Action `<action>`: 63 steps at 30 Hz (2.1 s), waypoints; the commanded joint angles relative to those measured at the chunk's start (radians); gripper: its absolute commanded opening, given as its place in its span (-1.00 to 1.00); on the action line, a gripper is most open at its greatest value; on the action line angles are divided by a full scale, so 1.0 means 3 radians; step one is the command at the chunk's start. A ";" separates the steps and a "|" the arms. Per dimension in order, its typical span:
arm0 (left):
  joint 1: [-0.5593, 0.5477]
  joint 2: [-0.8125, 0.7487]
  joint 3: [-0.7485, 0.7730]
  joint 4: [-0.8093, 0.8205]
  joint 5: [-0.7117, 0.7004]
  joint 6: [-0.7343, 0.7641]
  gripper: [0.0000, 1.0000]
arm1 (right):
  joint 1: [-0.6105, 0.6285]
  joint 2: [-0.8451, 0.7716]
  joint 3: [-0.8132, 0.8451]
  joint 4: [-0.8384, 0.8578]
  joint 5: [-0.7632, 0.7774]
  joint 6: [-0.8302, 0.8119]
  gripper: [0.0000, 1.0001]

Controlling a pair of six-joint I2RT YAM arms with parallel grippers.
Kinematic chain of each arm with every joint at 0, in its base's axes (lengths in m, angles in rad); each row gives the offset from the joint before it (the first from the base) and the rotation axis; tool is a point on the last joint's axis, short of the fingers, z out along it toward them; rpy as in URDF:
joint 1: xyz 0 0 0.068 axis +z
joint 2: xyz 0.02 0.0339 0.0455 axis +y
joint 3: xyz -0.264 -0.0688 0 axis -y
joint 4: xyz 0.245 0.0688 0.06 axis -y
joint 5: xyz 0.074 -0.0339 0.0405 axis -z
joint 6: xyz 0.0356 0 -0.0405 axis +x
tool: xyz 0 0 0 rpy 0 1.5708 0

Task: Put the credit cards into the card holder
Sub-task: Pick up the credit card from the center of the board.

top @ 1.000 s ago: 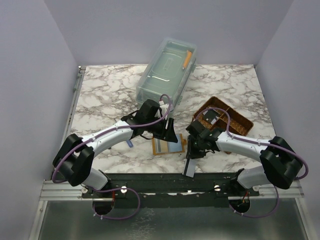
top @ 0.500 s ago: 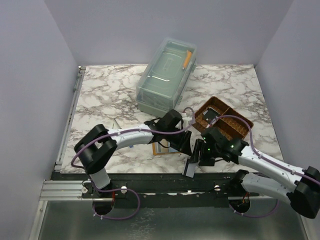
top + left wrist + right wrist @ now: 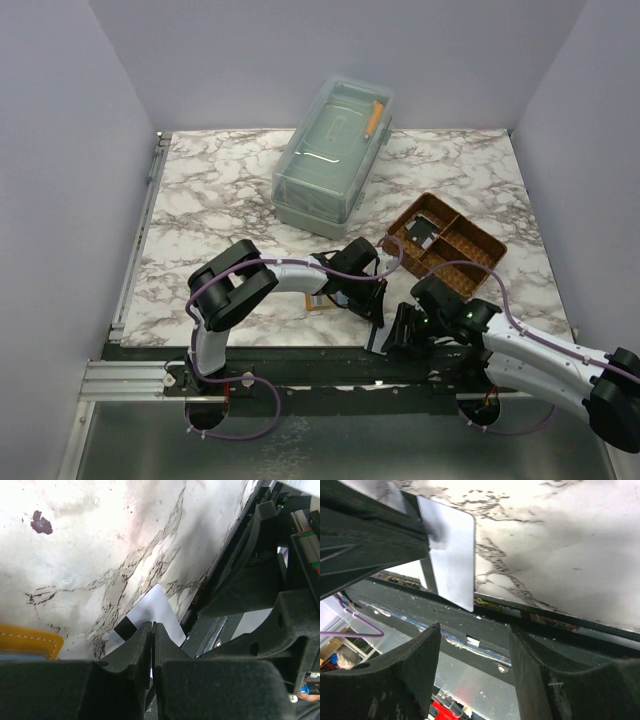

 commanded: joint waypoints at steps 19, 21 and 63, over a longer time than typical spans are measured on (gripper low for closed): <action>0.0002 0.0057 -0.0139 0.0067 -0.0047 -0.0040 -0.89 | 0.0028 0.0227 -0.0414 0.1265 0.0143 0.0400 0.05; 0.0004 0.0050 -0.0141 0.0067 -0.0045 -0.0037 -0.90 | 0.0027 0.0195 -0.0430 0.1281 0.0173 0.0438 -0.02; 0.1323 -0.1452 -0.0778 -0.0578 -0.0347 -0.0301 -0.18 | -0.0344 0.1364 0.0826 0.1742 -0.1173 -0.1692 -1.00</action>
